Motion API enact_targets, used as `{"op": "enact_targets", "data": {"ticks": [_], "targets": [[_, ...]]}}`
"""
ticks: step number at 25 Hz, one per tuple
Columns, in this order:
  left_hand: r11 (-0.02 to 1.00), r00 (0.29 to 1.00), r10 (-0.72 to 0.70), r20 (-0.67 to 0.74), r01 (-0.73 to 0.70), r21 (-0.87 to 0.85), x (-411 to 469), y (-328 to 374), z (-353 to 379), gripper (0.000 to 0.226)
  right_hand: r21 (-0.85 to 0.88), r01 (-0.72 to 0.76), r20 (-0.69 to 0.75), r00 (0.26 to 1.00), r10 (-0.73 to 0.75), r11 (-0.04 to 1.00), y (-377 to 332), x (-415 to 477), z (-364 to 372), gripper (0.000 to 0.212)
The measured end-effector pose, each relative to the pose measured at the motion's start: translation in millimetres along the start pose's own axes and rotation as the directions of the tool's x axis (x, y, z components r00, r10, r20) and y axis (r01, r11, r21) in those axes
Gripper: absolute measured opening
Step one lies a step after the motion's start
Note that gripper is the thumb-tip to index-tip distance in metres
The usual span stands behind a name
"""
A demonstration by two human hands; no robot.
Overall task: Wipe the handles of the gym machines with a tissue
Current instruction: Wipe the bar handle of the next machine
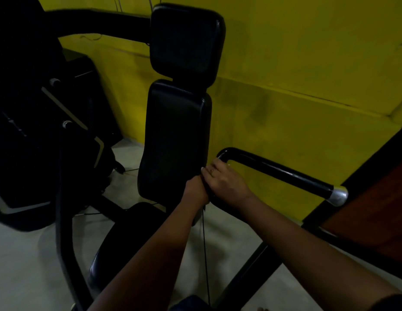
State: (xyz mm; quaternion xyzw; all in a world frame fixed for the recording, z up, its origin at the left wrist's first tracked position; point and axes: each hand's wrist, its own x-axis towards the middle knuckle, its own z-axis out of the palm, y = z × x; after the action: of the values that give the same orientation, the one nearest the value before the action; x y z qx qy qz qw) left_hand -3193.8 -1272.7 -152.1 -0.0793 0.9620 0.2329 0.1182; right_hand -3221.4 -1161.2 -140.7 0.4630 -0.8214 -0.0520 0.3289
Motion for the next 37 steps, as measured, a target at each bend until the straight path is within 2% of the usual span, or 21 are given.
{"op": "enact_targets", "data": {"ticks": [3, 4, 6, 7, 9, 11, 13, 16, 18, 19, 21, 22, 23, 24, 26, 29, 30, 31, 32, 34, 37], "targets": [[0.952, 0.997, -0.079, -0.002, 0.075, -0.296, 1, -6, 3, 0.019, -0.102, -0.243, 0.065, 0.966, 0.250, 0.965, 0, 22, -11, 0.029], [0.930, 0.996, -0.090, -0.004, 0.082, -0.358, -1, -6, 2, 0.026, -0.157, -0.240, 0.131, 0.957, 0.261, 0.958, -9, 26, -13, 0.033], [0.974, 0.998, -0.065, 0.018, 0.067, -0.218, 3, -11, 5, 0.046, -0.179, -0.086, 0.373, 0.916, 0.148, 0.980, -29, 29, -11, 0.038], [0.990, 0.997, -0.068, 0.023, 0.070, -0.121, 3, -13, 6, 0.055, -0.167, -0.048, 0.483, 0.867, 0.124, 0.985, -33, 33, -13, 0.033], [0.979, 0.998, -0.068, 0.004, 0.068, -0.194, 4, -14, 6, 0.057, -0.199, -0.099, 0.540, 0.819, 0.193, 0.975, -23, 48, -21, 0.023], [0.881, 0.991, -0.135, 0.023, 0.131, -0.455, 1, -11, 6, 0.038, -0.341, -0.174, 0.481, 0.812, 0.331, 0.924, -8, 68, -27, 0.018], [0.710, 0.976, -0.216, 0.028, 0.177, -0.682, -5, -6, 5, 0.025, -0.431, -0.139, 0.568, 0.726, 0.388, 0.892, -3, 84, -30, 0.015], [0.660, 0.973, -0.224, 0.058, 0.195, -0.726, -4, -7, 6, 0.024, -0.395, -0.001, 0.693, 0.656, 0.299, 0.919, -13, 90, -25, 0.018], [0.786, 0.977, -0.209, 0.043, 0.194, -0.586, -5, -10, 7, 0.038, -0.227, 0.017, 0.710, 0.687, 0.154, 0.974, -16, 81, -21, 0.019], [0.814, 0.976, -0.213, 0.032, 0.196, -0.547, -3, -12, 10, 0.043, -0.134, 0.037, 0.694, 0.716, 0.067, 0.990, -12, 74, -22, 0.020], [0.773, 0.976, -0.213, 0.042, 0.195, -0.604, 0, -14, 10, 0.035, 0.006, 0.088, 0.553, 0.830, -0.077, 0.996, 5, 60, -26, 0.020], [0.725, 0.971, -0.229, 0.063, 0.213, -0.655, 0, -15, 12, 0.029, 0.019, 0.111, 0.369, 0.923, -0.110, 0.994, 11, 50, -23, 0.020], [0.697, 0.966, -0.254, 0.056, 0.223, -0.681, -1, -14, 10, 0.024, 0.013, 0.111, 0.177, 0.978, -0.111, 0.994, 11, 35, -15, 0.021], [0.710, 0.971, -0.238, 0.017, 0.186, -0.679, -2, -15, 10, 0.022, 0.027, 0.085, 0.034, 0.996, -0.086, 0.996, 4, 17, -5, 0.020], [0.701, 0.986, -0.164, 0.014, 0.126, -0.702, -7, -18, 10, 0.025, 0.132, 0.004, -0.103, 0.995, 0.009, 0.991, -21, -18, 17, 0.019], [0.619, 0.990, -0.065, 0.128, 0.141, -0.772, -16, -25, 4, 0.030, 0.217, -0.054, -0.154, 0.984, 0.089, 0.975, -27, -48, 30, 0.027], [0.611, 0.987, -0.071, 0.142, 0.155, -0.776, -14, -26, 0, 0.032, 0.253, -0.135, -0.178, 0.967, 0.183, 0.958, -25, -48, 28, 0.026], [0.628, 0.990, -0.091, 0.108, 0.141, -0.765, -9, -26, -3, 0.034, 0.317, -0.270, -0.202, 0.917, 0.343, 0.909, -24, -44, 27, 0.024], [0.631, 0.993, -0.110, 0.044, 0.104, -0.769, -3, -25, -8, 0.034, 0.418, -0.415, -0.202, 0.824, 0.529, 0.808, -26, -40, 24, 0.020], [0.569, 0.989, -0.106, -0.104, -0.026, -0.822, 4, -16, -25, 0.030, 0.618, -0.582, -0.110, 0.602, 0.791, 0.529, -42, -36, 21, 0.012], [0.555, 0.964, 0.080, -0.255, -0.256, -0.792, 10, 3, -57, 0.030, 0.765, -0.636, 0.177, 0.357, 0.917, 0.100, -48, -34, 17, 0.002]]}}
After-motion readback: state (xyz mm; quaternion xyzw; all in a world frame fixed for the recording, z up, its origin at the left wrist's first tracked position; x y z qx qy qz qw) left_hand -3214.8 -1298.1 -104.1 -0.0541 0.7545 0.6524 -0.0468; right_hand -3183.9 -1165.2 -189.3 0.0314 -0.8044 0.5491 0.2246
